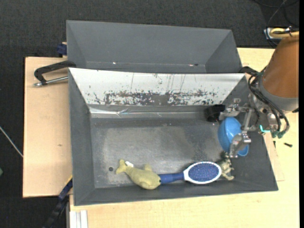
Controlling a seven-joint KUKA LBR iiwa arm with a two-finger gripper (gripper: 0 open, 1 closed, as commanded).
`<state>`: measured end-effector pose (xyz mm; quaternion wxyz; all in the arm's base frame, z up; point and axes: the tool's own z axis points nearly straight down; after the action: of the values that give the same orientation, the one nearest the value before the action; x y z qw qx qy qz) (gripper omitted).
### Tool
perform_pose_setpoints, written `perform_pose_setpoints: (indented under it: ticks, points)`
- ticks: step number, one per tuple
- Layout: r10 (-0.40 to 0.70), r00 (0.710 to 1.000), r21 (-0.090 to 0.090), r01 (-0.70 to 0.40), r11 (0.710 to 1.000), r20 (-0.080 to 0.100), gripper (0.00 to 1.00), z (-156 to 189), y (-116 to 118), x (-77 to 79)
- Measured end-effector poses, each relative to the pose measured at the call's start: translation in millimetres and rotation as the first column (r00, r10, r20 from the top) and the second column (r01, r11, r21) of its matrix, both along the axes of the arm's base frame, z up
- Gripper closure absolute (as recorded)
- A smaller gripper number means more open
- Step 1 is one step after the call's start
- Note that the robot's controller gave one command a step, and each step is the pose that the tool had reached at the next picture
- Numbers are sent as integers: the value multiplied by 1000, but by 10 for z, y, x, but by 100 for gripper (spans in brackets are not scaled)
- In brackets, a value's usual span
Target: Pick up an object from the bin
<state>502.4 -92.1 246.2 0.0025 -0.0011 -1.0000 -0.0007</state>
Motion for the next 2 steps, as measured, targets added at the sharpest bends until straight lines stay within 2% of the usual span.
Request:
perform_pose_setpoints:
  ticks: [1, 2]
  points:
    - [40, 999, -1, -40, 999, 23, 0, -1516, 561, 17]
    - [217, 976, 7, -217, 976, 6, 0, -1440, -86, 562]
